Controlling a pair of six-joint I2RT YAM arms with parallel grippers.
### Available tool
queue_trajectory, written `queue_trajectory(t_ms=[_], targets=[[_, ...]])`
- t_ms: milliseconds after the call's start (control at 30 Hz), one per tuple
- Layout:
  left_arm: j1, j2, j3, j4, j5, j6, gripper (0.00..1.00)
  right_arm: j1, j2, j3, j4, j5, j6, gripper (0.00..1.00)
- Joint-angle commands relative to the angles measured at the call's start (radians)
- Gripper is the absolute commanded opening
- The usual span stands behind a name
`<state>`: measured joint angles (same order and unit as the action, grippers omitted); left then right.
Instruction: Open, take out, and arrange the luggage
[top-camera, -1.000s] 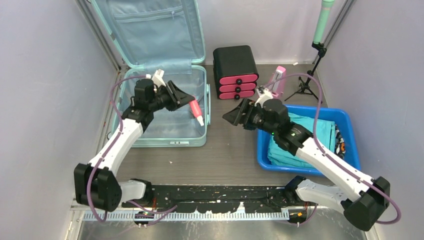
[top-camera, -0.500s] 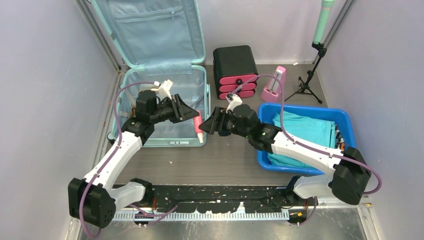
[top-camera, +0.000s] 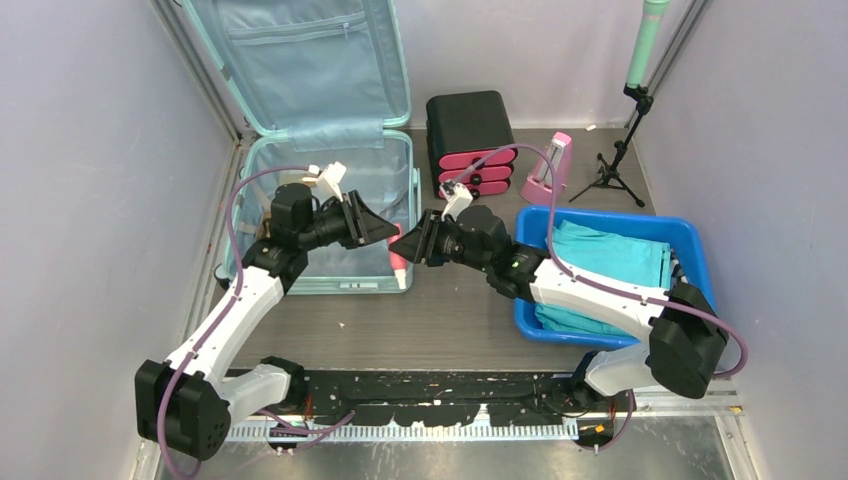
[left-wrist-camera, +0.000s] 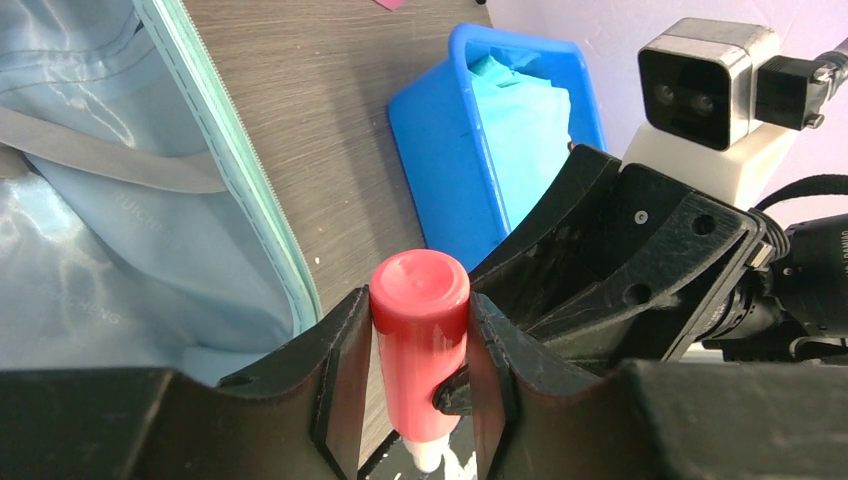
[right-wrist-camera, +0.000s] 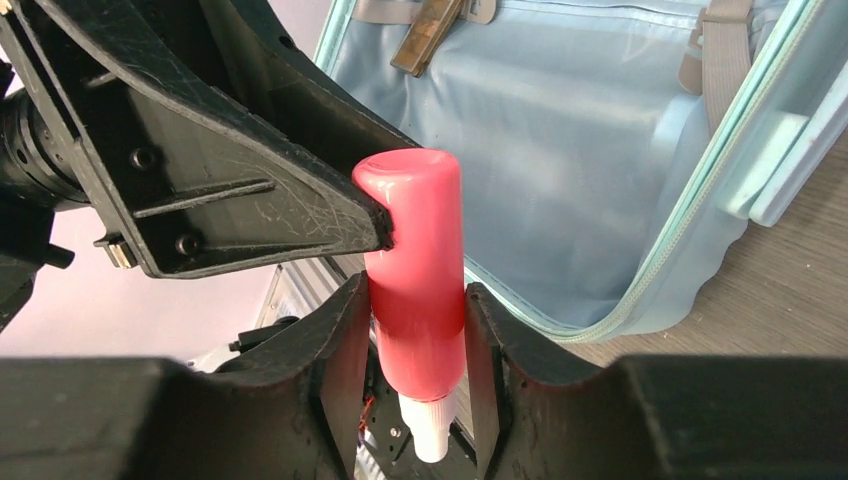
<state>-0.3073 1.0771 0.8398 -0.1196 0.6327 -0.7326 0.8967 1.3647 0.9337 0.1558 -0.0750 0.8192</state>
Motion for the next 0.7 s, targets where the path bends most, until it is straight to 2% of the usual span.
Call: queue_trajectory(t_ms=[0, 167, 267, 333, 367, 400, 567, 667], targets=[[0.0, -0.02, 0.005, 0.067, 0.044, -0.027, 0.24, 0.008, 0.005, 0.038, 0.069, 0.013, -0.027, 0.37], [0.0, -0.012, 0.005, 0.061, 0.045, -0.042, 0.31, 0.008, 0.014, 0.026, 0.082, 0.001, -0.037, 0.23], [0.0, -0.016, 0.013, 0.047, 0.048, -0.031, 0.45, 0.009, 0.004, 0.007, 0.092, 0.017, -0.038, 0.21], [0.0, -0.018, 0.024, 0.02, 0.043, -0.015, 0.65, 0.008, -0.009, -0.009, 0.104, 0.029, -0.04, 0.2], [0.0, -0.02, 0.026, 0.013, 0.04, -0.01, 0.89, 0.007, -0.013, -0.014, 0.105, 0.04, -0.041, 0.2], [0.0, -0.022, 0.027, 0.012, 0.039, -0.006, 0.98, 0.008, -0.022, -0.015, 0.091, 0.048, -0.044, 0.19], [-0.001, -0.031, 0.029, -0.01, 0.011, 0.002, 1.0, -0.002, -0.066, 0.021, -0.083, 0.178, -0.062, 0.18], [-0.001, -0.04, 0.044, -0.049, -0.011, 0.032, 1.0, -0.013, -0.129, 0.038, -0.255, 0.277, -0.065, 0.17]])
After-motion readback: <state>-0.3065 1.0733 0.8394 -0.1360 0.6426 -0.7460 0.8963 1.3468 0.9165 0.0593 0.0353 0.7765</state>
